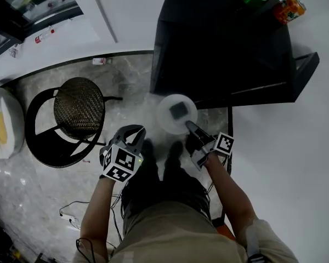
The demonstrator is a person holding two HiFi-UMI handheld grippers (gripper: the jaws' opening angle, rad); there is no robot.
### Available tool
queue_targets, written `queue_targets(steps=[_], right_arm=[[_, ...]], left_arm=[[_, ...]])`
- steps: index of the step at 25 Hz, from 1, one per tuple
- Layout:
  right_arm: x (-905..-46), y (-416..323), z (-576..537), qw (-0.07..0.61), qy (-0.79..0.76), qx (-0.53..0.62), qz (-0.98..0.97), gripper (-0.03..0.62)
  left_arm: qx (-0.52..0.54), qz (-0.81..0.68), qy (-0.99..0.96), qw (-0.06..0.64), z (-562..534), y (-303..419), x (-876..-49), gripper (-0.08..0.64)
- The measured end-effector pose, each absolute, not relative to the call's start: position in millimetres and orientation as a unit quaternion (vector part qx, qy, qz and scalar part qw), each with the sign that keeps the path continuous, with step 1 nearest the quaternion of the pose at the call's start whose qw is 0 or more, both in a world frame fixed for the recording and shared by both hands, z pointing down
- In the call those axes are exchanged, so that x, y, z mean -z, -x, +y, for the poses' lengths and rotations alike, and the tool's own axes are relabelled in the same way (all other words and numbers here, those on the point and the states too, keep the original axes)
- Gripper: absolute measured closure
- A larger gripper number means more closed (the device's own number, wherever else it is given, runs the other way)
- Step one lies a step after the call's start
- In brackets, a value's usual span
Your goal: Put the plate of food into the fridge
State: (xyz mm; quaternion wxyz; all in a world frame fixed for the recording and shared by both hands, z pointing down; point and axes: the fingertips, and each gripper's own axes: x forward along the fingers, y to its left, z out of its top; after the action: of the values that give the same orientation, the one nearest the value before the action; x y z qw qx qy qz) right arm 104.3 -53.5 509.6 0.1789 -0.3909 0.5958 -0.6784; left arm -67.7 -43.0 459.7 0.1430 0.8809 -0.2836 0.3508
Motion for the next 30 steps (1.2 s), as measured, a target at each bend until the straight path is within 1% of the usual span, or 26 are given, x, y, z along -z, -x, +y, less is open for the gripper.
queue_targets(steps=[9,16,24,30], right_arm=[[-540.3,-118.9,-68.6,0.180,0.401,0.686,0.579,0.557],[-560.9,-126.5,-77.2,0.155,0.406,0.682,0.589,0.557],[-577.8,-127.0,-72.1,0.170,0.402,0.691,0.576,0.557],[-607.9,-133.9,-80.2,0.203,0.409,0.701,0.548,0.557]], left_arm=[[-0.368,-0.262,-0.879,0.150,-48.0,48.3,-480.1,0.541],[-0.373,-0.247,-0.880,0.158,-49.8,35.5,-501.4,0.541],[-0.372,-0.239,-0.881,0.171,-41.0,29.5,-521.0,0.541],[-0.374,-0.240,-0.877,0.181,-43.1,26.3,-550.6,0.541]])
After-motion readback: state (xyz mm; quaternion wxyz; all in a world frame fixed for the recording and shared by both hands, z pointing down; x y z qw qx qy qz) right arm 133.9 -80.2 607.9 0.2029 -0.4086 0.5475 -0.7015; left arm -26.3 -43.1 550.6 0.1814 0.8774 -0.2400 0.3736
